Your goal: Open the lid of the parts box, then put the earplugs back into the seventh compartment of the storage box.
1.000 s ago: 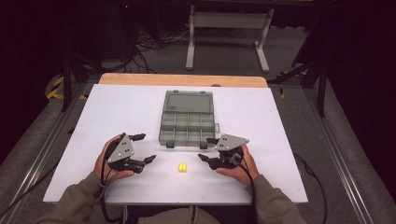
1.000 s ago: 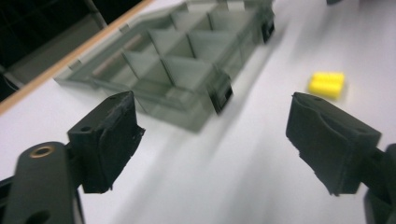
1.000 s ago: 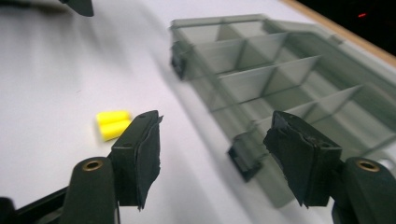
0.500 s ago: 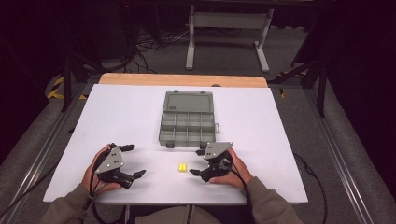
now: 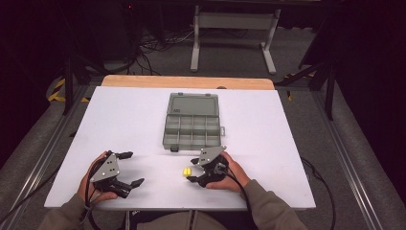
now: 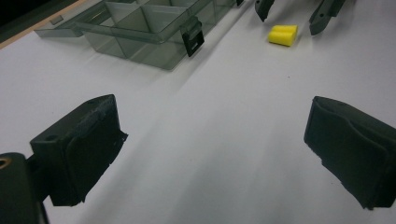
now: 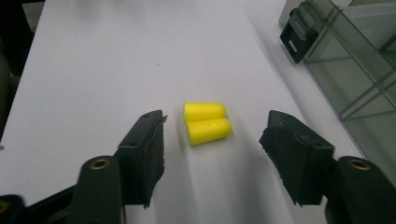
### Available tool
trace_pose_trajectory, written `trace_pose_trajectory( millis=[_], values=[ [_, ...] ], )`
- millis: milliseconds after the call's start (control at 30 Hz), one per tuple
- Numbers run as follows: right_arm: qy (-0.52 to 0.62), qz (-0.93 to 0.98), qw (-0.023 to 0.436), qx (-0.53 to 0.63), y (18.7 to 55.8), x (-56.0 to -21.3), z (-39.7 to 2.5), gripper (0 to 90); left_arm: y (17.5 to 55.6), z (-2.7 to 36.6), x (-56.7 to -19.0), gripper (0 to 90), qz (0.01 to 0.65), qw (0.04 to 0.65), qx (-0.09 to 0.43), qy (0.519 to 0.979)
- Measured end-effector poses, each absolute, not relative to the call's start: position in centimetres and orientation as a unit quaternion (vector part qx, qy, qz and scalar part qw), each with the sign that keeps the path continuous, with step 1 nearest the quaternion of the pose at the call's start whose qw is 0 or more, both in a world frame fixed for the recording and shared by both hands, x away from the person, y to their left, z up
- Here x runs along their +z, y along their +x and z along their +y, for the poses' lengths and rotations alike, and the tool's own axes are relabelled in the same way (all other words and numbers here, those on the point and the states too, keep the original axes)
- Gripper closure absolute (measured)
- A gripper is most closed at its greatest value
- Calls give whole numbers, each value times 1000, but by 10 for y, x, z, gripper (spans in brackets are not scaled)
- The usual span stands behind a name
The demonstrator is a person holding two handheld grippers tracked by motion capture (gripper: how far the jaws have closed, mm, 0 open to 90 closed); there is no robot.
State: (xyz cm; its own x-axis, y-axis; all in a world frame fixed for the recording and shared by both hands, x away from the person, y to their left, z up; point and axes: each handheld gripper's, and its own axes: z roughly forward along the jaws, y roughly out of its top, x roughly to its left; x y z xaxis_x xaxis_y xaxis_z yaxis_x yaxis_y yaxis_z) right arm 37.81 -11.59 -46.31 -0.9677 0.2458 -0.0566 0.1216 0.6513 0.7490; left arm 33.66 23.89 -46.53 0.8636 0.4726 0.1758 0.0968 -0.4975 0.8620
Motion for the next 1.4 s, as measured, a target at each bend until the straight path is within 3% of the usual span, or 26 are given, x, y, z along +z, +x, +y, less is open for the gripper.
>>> trace_pose_trajectory(
  millis=[400,567,1000,1400],
  values=[
    [71,911,58,403,386,-464,-110,545,336,242,-465,51,173,471,200,841],
    [56,912,51,404,385,-464,-110,663,337,242,-465,52,173,473,201,840],
    [56,909,54,410,382,-462,-115,701,338,240,-465,55,172,471,198,842],
    [59,900,82,424,376,-447,-129,707,339,240,-465,55,173,472,198,842]
  ],
)
